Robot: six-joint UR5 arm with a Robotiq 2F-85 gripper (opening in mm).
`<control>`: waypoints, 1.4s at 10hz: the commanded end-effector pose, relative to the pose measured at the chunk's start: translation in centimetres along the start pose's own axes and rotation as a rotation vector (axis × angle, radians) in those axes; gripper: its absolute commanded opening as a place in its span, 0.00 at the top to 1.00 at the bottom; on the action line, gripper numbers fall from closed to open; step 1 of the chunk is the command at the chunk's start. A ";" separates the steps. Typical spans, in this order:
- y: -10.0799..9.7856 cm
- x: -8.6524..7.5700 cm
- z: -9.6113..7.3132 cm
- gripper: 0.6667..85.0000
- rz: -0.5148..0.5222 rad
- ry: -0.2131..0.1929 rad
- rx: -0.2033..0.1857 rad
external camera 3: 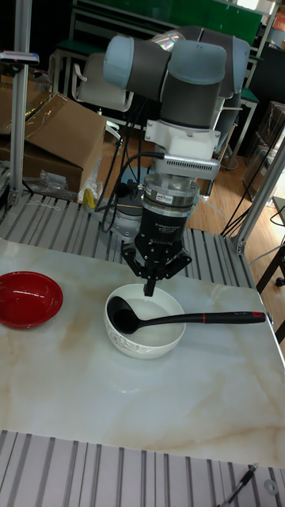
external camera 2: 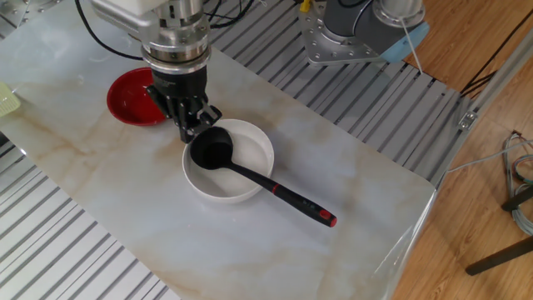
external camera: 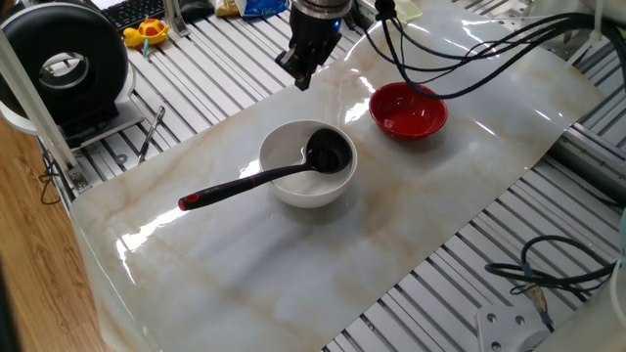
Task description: Scoop water with a large spoon from one bowl to another
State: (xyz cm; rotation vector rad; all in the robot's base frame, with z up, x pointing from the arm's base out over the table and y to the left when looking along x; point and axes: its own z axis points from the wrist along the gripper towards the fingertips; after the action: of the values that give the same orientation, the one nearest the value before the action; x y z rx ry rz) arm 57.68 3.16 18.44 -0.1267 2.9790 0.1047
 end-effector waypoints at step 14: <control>5.0 1.6 2.2 0.73 -0.602 0.066 0.072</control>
State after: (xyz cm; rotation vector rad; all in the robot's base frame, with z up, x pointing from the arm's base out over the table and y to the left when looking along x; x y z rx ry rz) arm 55.56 8.04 15.96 -0.8205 2.9305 -0.0473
